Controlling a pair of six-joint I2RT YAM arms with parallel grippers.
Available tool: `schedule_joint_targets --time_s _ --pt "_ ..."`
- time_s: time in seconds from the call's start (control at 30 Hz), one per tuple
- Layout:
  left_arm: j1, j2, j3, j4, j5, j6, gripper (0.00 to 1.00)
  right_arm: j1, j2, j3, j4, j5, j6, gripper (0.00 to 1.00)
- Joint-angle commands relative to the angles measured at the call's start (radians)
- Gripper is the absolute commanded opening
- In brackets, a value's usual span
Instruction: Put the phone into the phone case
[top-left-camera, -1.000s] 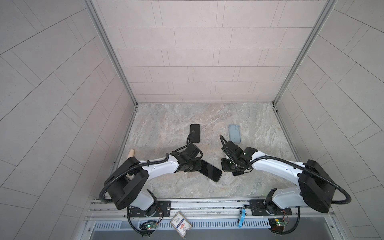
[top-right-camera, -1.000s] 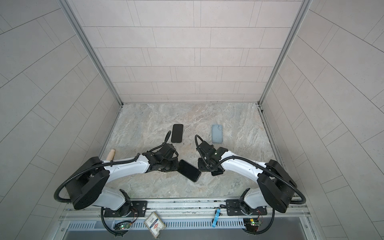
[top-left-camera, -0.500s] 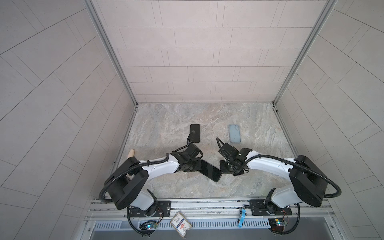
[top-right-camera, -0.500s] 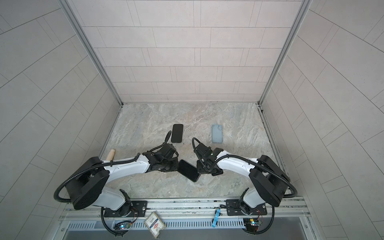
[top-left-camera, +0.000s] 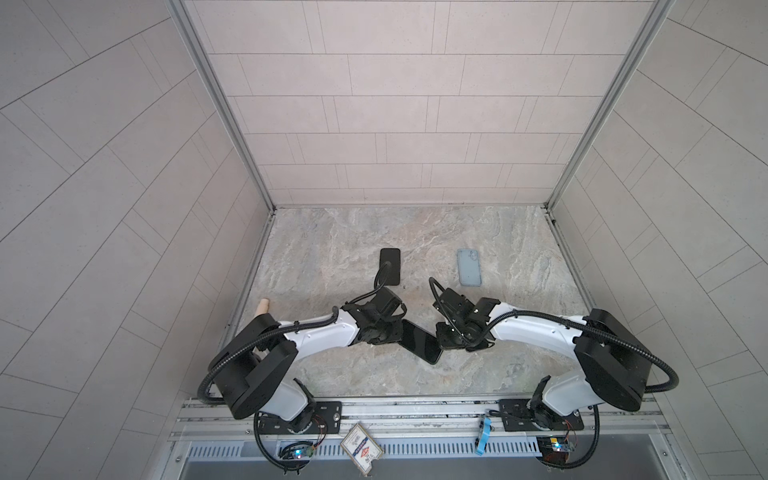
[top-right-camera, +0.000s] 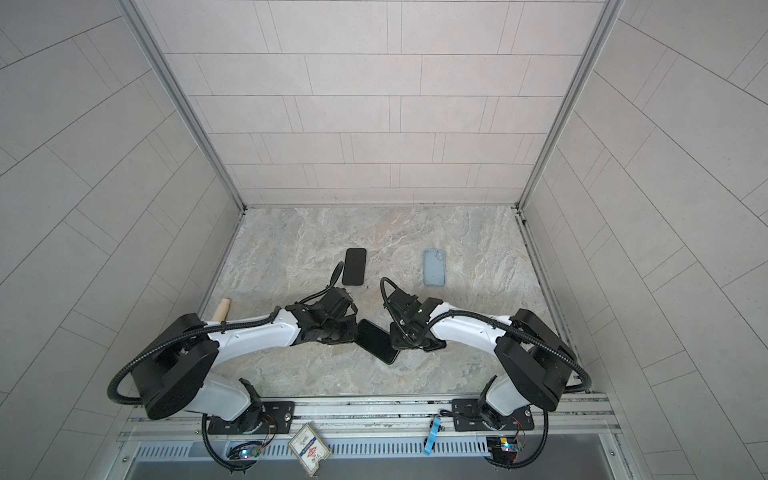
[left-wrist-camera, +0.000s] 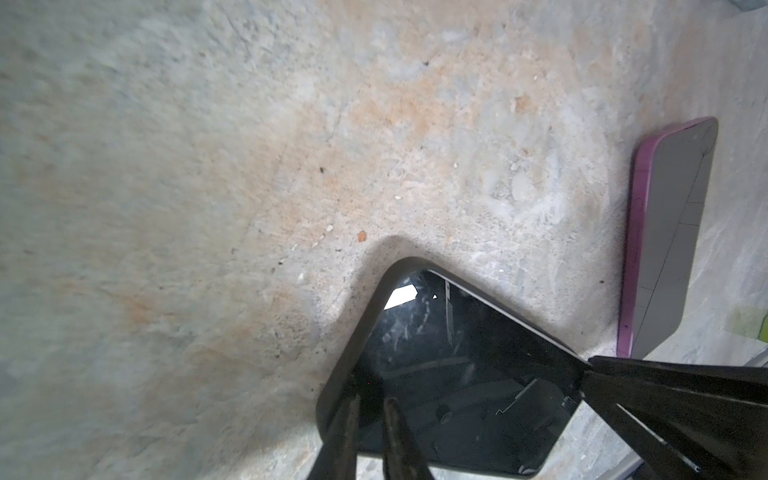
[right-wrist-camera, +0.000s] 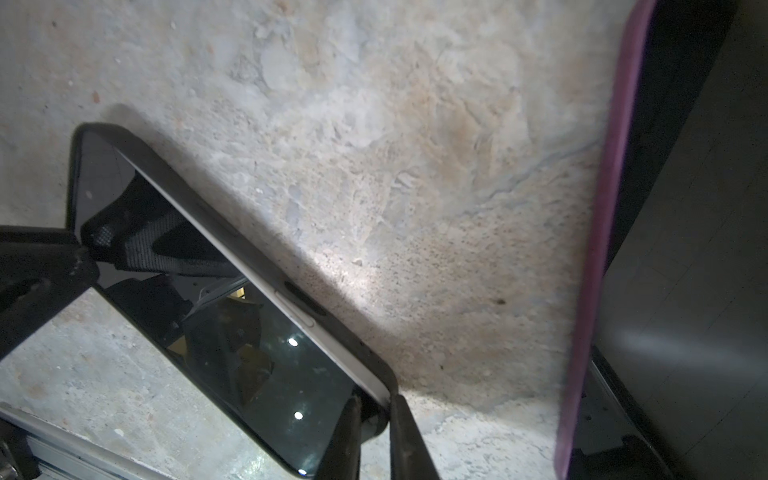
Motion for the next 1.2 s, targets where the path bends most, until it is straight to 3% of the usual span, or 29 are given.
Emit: schedule_joint_targets --time_s 0.0,1.17 --pt "-0.009 0.008 -0.02 -0.039 -0.015 -0.003 0.19 0.015 0.04 -0.011 -0.026 0.035 0.016 0.14" --pt "-0.013 0.018 -0.021 -0.027 0.002 -0.001 0.19 0.05 0.145 -0.037 0.034 0.031 0.036 0.12"
